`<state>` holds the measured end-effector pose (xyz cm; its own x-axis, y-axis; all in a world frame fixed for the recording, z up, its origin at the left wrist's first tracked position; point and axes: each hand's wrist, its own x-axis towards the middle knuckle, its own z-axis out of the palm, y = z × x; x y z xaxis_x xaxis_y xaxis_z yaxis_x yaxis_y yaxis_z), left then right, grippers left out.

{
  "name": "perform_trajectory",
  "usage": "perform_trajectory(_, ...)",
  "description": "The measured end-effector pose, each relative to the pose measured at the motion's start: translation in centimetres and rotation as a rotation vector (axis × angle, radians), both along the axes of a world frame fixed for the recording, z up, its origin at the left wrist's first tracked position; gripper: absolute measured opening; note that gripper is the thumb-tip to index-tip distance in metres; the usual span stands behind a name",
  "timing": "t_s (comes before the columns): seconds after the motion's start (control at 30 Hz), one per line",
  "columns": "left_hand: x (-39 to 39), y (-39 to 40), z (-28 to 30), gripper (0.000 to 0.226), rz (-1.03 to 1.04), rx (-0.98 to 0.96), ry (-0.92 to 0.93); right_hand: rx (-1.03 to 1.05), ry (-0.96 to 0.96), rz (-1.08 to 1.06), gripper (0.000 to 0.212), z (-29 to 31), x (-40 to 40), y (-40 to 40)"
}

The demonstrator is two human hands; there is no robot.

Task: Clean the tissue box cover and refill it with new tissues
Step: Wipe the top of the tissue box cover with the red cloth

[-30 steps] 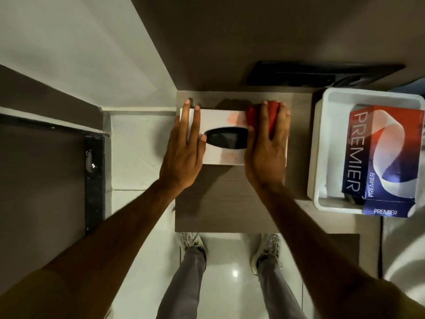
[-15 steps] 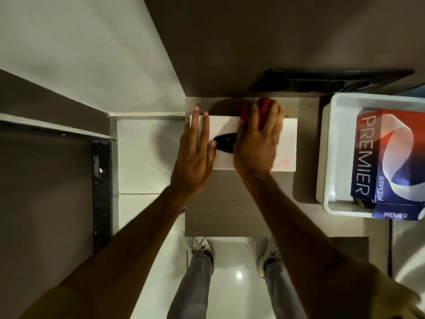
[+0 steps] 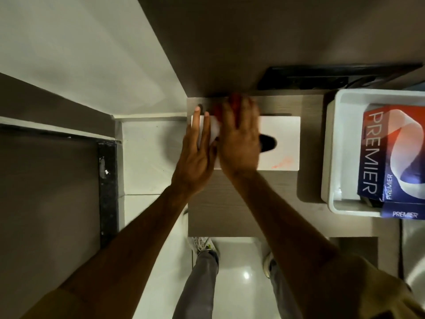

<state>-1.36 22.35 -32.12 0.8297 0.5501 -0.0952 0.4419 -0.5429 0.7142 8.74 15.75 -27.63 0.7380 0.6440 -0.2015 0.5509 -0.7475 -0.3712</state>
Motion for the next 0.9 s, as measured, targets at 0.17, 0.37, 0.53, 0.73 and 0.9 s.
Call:
perform_trajectory(0.17,-0.2,-0.2,0.0,0.062,0.007,0.142,0.076,-0.039,-0.022,0.236,0.071,-0.5,5.2,-4.8)
perform_trajectory(0.37,-0.1,-0.2,0.3,0.063,0.021,0.198,0.144,-0.039,-0.03,-0.235,0.067,-0.5,3.7,-4.7)
perform_trajectory(0.53,0.0,-0.5,0.4,0.062,0.018,0.216,0.152,-0.061,0.053,0.204,0.089,-0.1,4.0,-4.2)
perform_trajectory(0.73,0.1,-0.3,0.5,0.062,0.033,0.226,0.181,0.171,0.249,-0.183,0.063,1.5,5.2,-11.7)
perform_trajectory(0.9,0.2,-0.5,0.8,0.061,0.017,0.198,0.18,0.069,0.106,-0.263,0.062,-0.2,-2.1,-9.3)
